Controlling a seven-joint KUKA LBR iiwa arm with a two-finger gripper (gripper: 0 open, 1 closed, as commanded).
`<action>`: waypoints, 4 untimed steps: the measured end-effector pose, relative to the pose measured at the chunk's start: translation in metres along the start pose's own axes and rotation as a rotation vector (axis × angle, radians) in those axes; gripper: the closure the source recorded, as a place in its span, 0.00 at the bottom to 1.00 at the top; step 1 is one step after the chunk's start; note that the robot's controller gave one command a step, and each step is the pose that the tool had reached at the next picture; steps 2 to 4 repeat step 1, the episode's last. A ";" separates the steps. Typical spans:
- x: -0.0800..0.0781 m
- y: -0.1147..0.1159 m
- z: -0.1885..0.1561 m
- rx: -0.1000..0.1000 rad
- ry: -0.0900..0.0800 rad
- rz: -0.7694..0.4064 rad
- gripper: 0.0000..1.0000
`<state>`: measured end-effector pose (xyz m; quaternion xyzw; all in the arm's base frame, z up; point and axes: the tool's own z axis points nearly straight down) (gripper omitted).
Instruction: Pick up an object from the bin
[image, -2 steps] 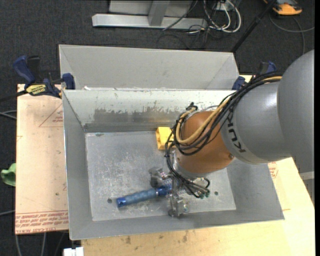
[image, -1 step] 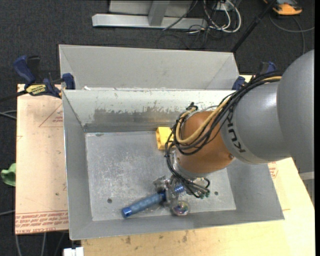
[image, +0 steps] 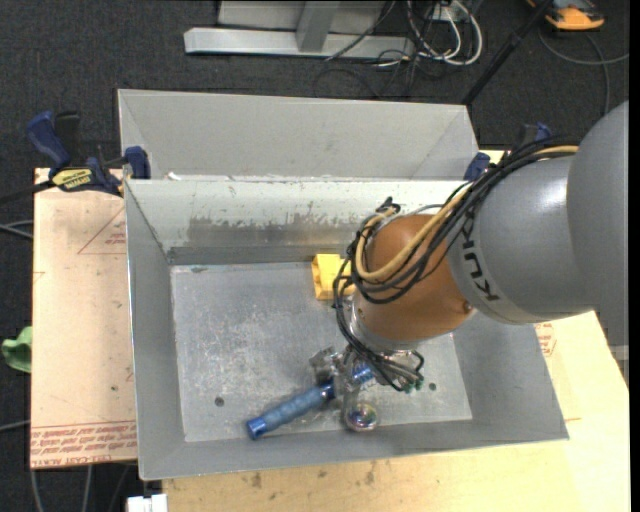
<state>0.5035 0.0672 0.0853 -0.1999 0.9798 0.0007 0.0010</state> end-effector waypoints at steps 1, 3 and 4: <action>-0.002 0.000 -0.069 0.002 -0.005 0.002 1.00; -0.002 0.000 -0.069 0.002 -0.005 0.002 1.00; -0.002 0.000 -0.069 0.002 -0.005 0.002 1.00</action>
Offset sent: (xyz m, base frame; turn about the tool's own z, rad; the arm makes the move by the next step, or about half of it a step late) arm 0.0001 0.0000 0.0660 0.0000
